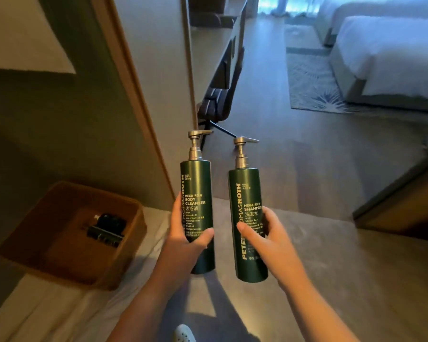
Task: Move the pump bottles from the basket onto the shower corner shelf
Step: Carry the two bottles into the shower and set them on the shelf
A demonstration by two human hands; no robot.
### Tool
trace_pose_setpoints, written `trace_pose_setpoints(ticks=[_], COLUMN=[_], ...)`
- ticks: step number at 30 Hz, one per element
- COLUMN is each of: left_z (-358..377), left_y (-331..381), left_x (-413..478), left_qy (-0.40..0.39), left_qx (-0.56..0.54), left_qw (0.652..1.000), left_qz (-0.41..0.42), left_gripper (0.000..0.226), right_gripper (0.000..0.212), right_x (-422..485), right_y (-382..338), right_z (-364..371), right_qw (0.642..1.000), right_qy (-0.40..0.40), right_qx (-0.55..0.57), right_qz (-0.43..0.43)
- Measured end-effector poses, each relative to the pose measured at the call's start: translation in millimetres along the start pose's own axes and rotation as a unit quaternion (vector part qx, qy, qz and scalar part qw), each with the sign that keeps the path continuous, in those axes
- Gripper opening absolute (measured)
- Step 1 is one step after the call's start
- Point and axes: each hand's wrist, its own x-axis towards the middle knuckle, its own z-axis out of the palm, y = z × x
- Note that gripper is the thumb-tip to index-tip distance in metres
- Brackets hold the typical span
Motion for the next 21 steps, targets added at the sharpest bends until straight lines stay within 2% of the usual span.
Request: trace_pose_setpoints(ticks=[7,11,13,17,21], left_z=[180,266,305,372,433], left_y=[6,16,22,33,38], left_x=[-18,-31,-36,-46,-52], left_qy=[-0.164,-0.217,-0.25,-0.323,-0.397], left_qx=[-0.002,0.011,0.025,0.053,0.042], left_qw=[0.986,0.976,0.968,0.945,0.917], left_qz=[0.009,0.004,0.014,0.031,0.023], left_gripper=[0.092,0.091,0.091,0.092,0.089], right_gripper=[0.055,0.047,0.045,0.064,0.054], right_x=[-50,-79,-95,-133,-164], right_y=[50,73,82,103,132], right_z=[-181,-263,-297,-350,-391], right_qw=[0.988,0.976,0.967,0.944,0.911], right_qy=[0.146,0.215,0.249,0.318,0.387], right_qx=[0.01,0.021,0.034,0.073,0.127], right_qz=[0.038,0.037,0.037,0.046,0.069])
